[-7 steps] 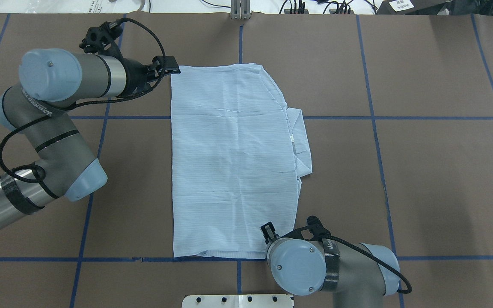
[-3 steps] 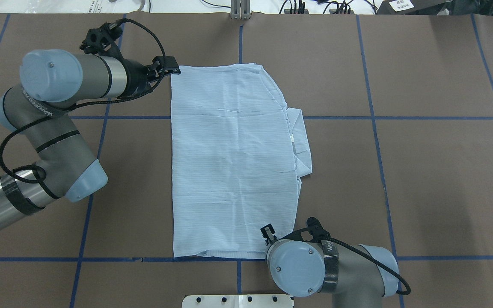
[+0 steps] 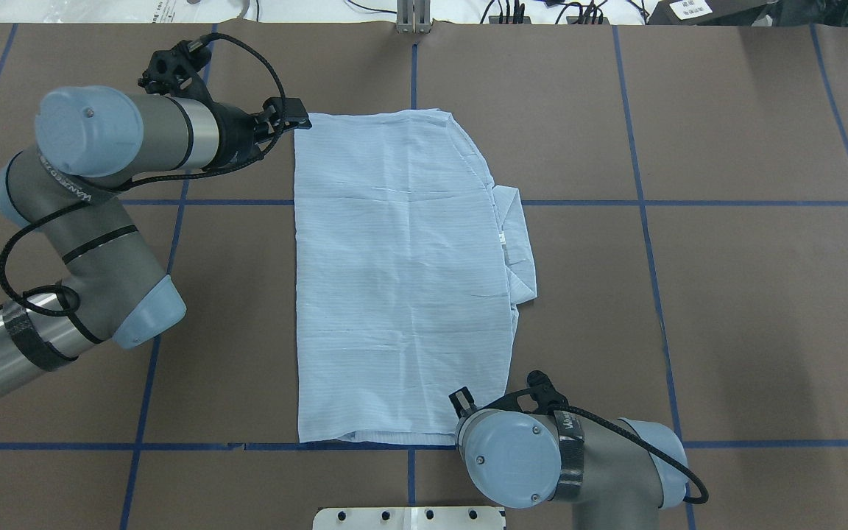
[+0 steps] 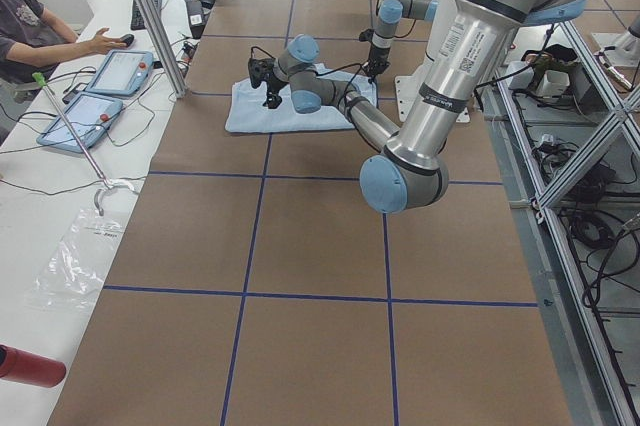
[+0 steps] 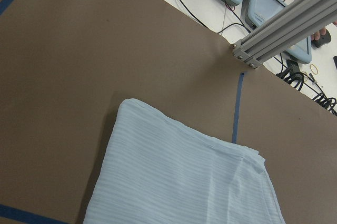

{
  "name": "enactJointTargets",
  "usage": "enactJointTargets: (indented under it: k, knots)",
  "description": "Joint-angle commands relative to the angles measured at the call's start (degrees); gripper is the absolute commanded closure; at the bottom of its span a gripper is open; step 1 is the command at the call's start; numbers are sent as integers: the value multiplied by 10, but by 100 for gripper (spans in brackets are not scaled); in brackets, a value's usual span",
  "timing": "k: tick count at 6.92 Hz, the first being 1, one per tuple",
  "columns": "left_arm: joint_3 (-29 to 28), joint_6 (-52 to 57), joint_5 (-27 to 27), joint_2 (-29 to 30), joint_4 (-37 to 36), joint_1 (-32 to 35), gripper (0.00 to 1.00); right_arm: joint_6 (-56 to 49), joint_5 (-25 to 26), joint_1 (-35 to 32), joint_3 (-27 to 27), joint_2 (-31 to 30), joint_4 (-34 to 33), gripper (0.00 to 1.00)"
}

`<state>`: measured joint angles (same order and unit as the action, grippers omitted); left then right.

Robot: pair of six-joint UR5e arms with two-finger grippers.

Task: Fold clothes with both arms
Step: 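Lower the left gripper to the shirt corner nearest the robot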

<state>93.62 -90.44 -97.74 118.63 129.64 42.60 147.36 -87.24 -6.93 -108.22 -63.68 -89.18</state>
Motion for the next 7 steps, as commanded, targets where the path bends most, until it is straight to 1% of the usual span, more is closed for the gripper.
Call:
enactJointTargets:
  k: [1, 2, 3, 4, 5, 7]
  knots:
    - [2, -12, 0, 0, 0, -1, 0, -3, 0, -4, -2, 0, 4, 100]
    - [9, -38, 1, 1, -1, -6, 0, -3, -2, -5, -9, 0, 1, 100]
    - [27, -88, 30, -21, -7, -54, 1, -1, -3, -5, -22, -3, -1, 100]
    - [77, -118, 83, -49, -55, -127, 1, 5, -1, -2, -34, -14, -1, 100]
    - [139, -178, 98, -76, -102, -185, 1, 5, 0, 5, -36, -15, -1, 100]
    - [192, -303, 198, -144, -105, -321, 2, 5, 1, 8, -37, -16, 0, 100]
